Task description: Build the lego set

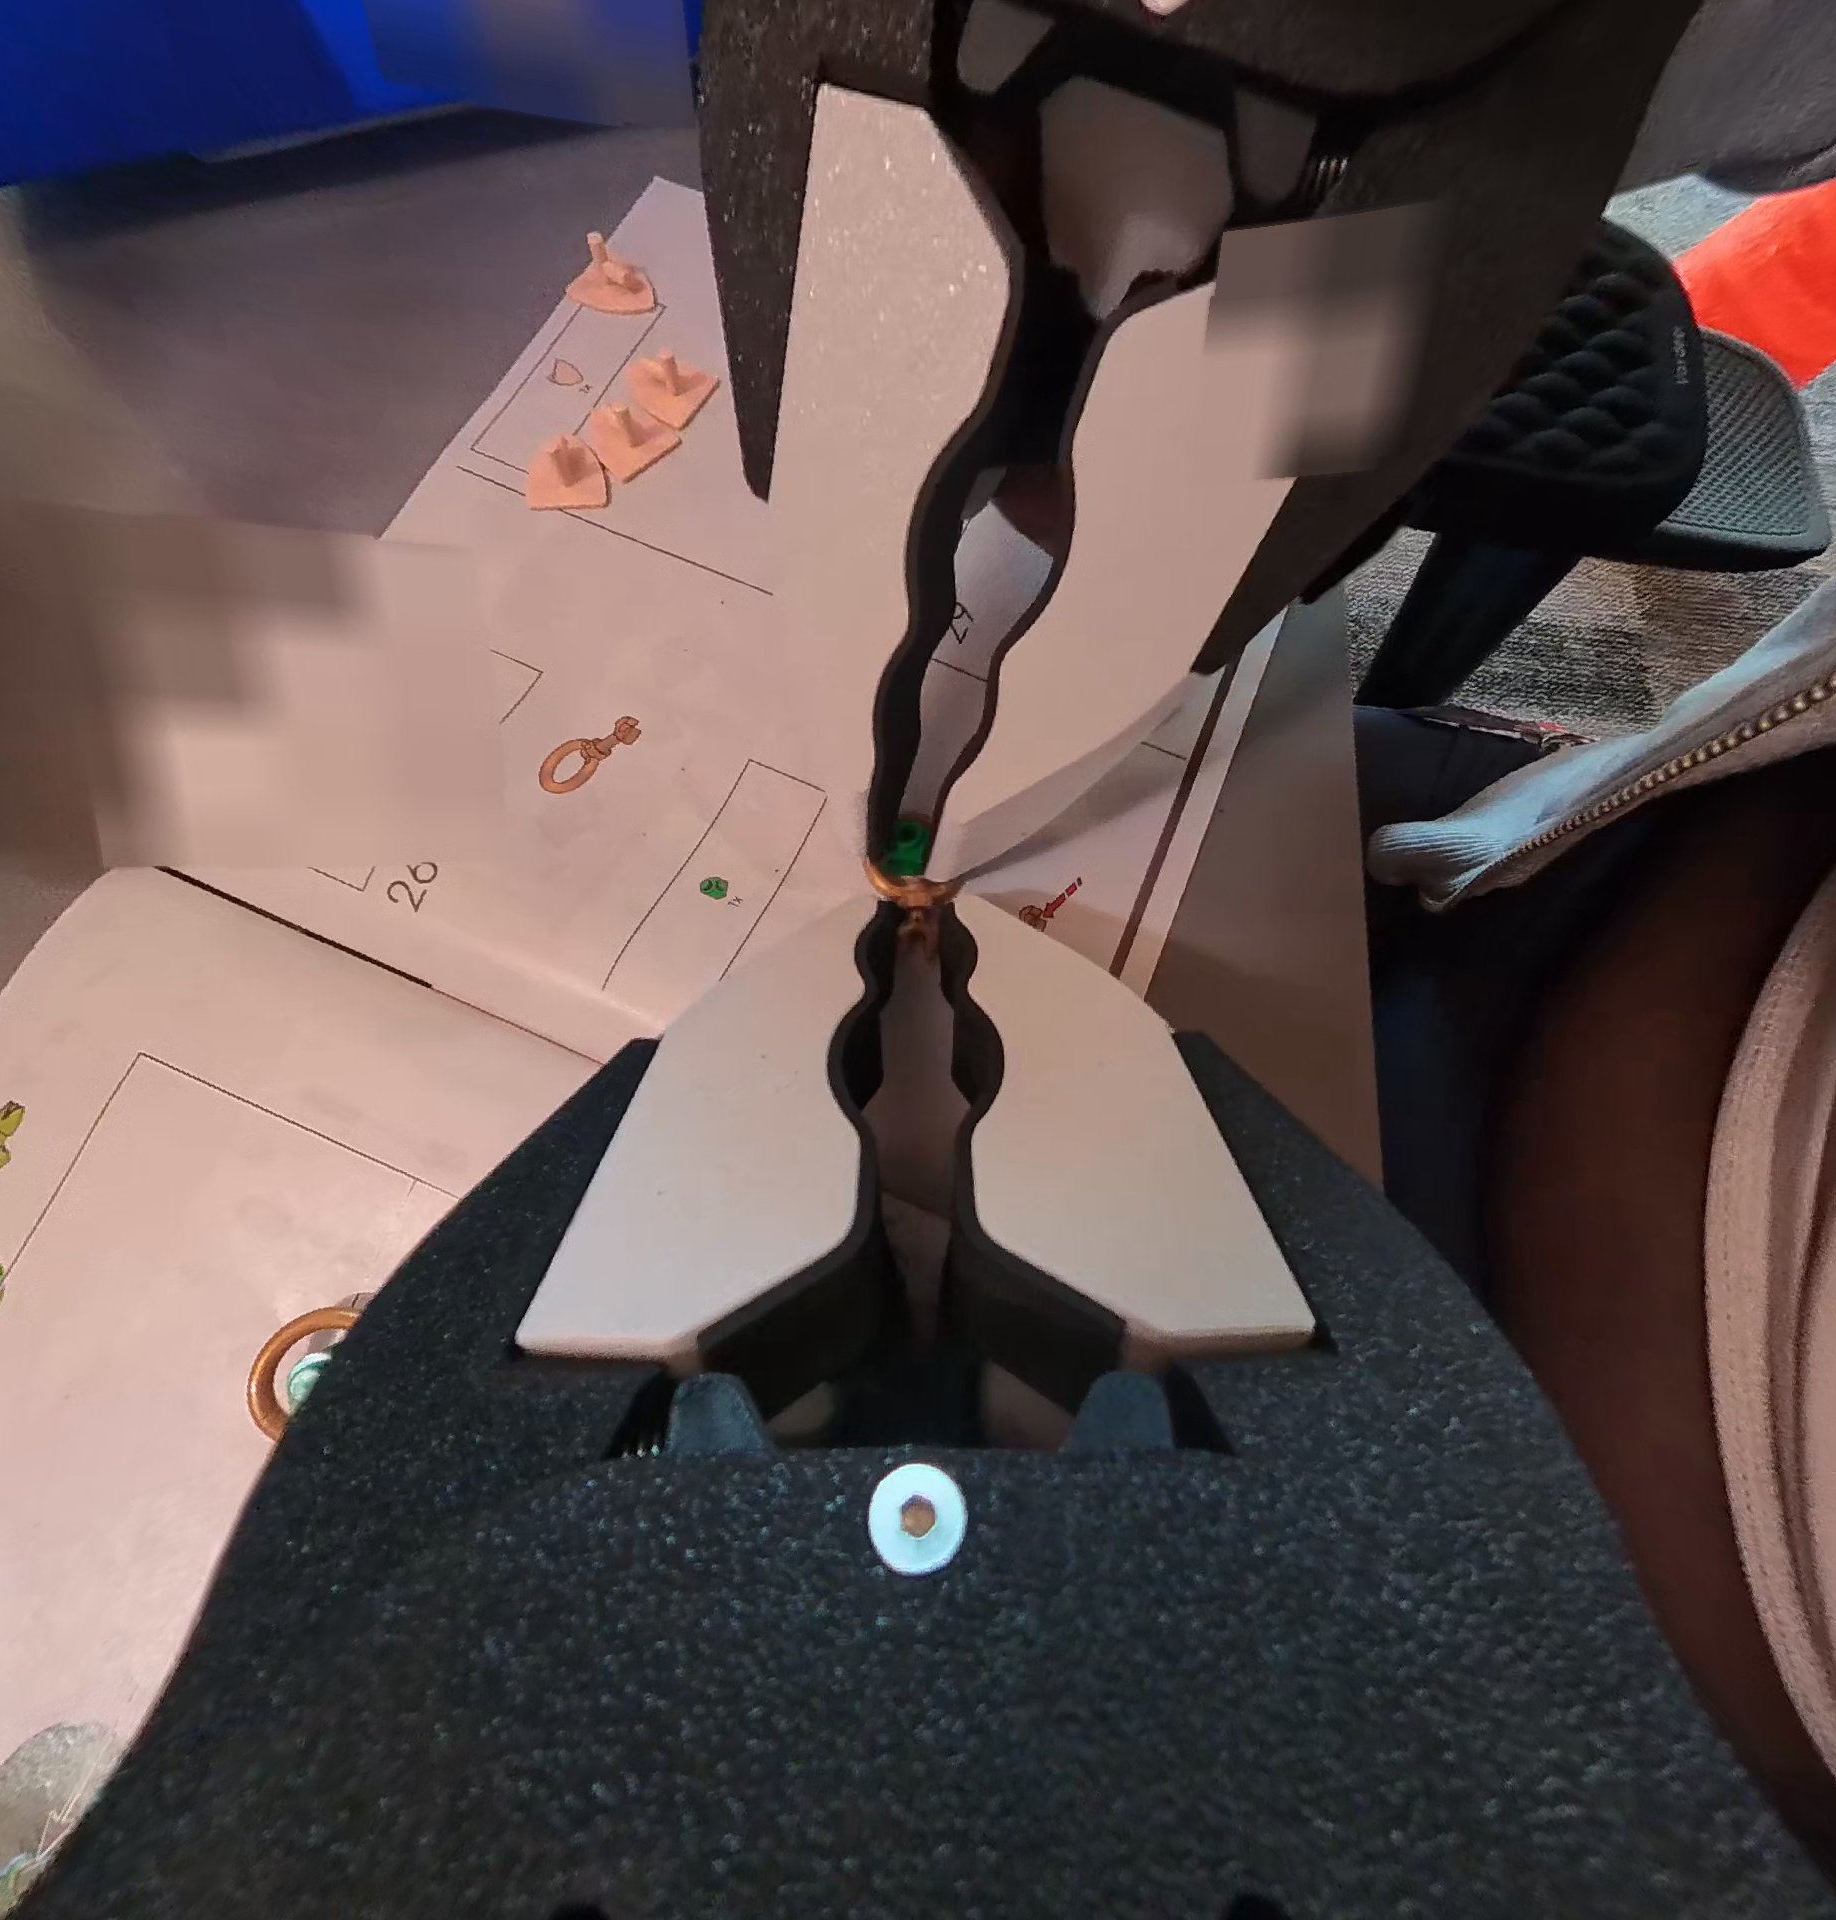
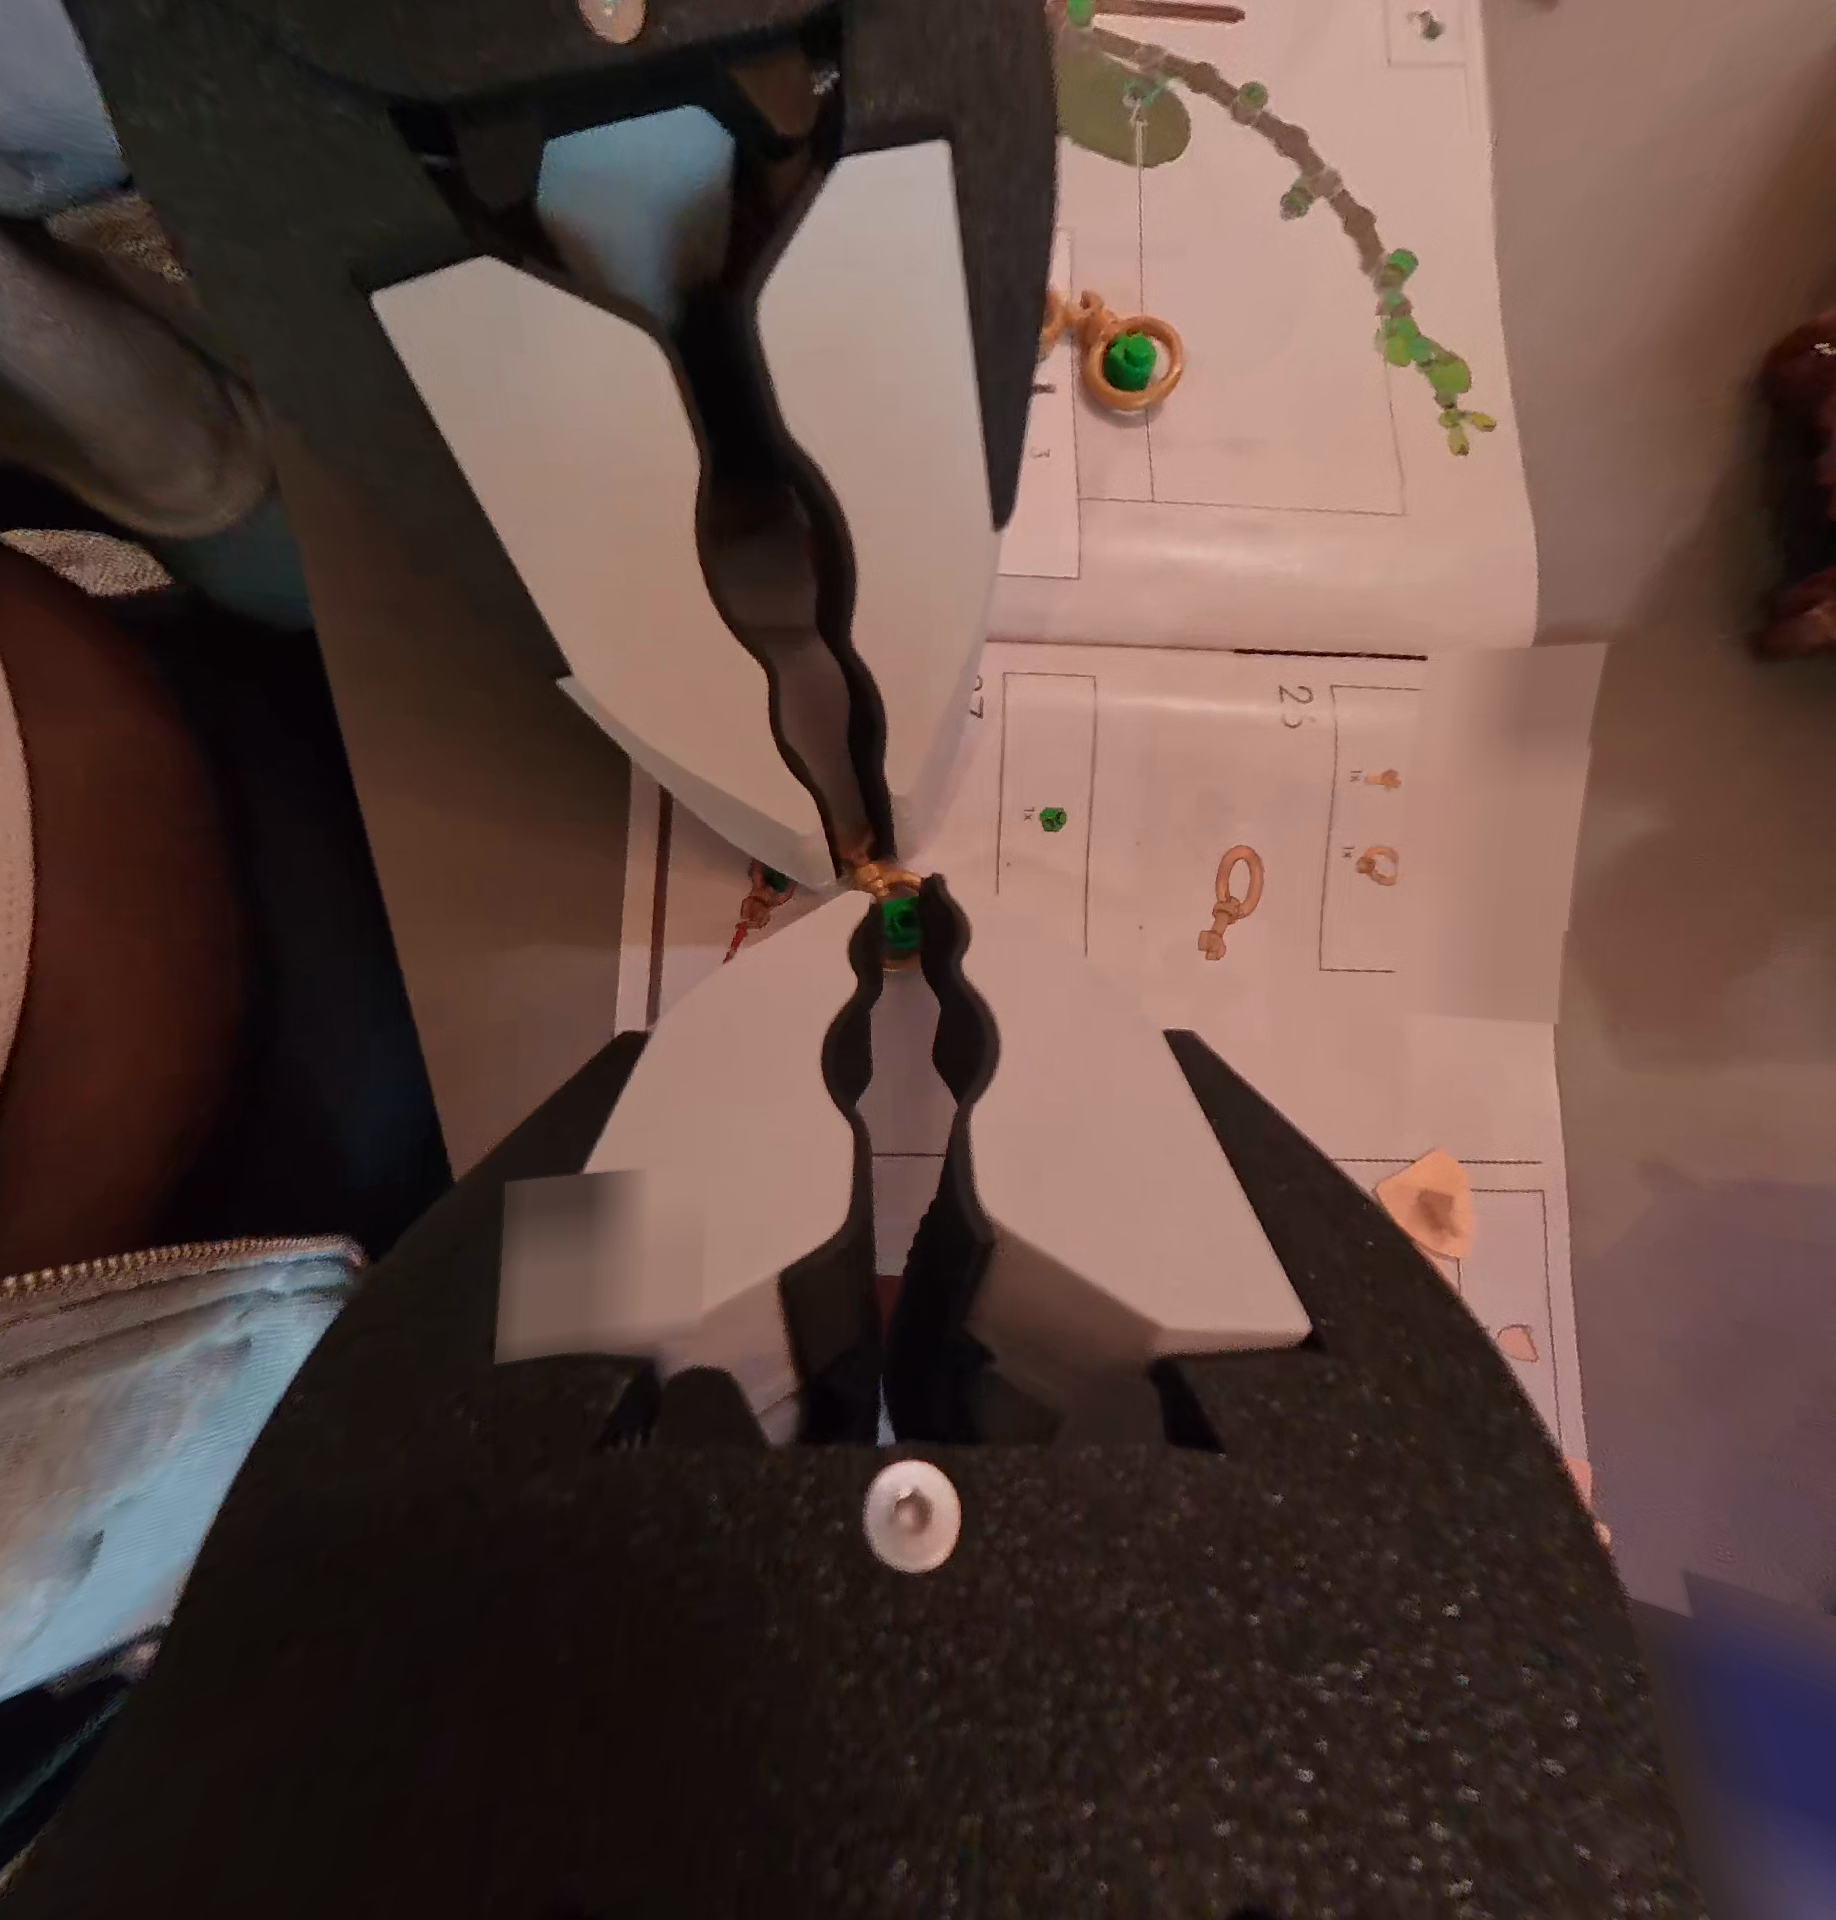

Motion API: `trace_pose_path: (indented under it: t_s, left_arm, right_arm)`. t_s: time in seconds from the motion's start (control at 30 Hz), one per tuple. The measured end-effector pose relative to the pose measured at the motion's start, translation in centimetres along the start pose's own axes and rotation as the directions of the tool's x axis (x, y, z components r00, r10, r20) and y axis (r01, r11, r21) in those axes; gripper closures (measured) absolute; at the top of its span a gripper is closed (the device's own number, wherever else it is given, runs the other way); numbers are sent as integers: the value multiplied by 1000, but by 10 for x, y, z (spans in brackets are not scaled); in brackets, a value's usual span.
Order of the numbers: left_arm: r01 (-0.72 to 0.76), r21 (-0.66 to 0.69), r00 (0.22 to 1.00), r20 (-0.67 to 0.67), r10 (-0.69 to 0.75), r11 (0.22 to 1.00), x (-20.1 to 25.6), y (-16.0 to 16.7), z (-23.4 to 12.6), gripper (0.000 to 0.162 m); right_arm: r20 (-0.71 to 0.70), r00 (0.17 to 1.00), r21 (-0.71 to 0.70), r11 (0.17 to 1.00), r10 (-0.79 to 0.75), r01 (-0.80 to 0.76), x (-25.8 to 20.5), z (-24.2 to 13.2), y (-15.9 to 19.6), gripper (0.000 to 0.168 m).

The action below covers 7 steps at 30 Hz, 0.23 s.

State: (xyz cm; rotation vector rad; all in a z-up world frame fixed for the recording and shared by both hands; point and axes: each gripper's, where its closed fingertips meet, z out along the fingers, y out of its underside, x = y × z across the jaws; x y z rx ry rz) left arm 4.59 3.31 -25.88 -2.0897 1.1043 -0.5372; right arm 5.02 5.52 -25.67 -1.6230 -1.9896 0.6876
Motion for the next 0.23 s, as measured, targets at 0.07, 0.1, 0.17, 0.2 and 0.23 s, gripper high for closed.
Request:
trace_pose_path:
  t_s: [0.07,0.1,0.17,0.2,0.23]
  left_arm:
    - [-11,12,1000,28,11,1000,-4,-1,-2,153]
    - [-11,25,999,43,10,1000,-6,-2,-5,151]
    - [8,83,997,70,-14,997,-12,-8,-12,145]
    - [23,132,996,81,-34,991,-15,-15,-17,141]
    - [32,197,995,89,-50,980,-18,-23,-23,136]
  right_arm:
    - [30,996,95,992,79,-82,1,-4,-8,162]
    - [65,988,166,975,141,-150,2,-10,-15,162]
    - [138,954,337,894,265,-297,11,-28,-31,161]
    - [194,926,431,819,325,-378,17,-39,-40,162]
    - [276,887,523,717,370,-462,22,-51,-51,162]
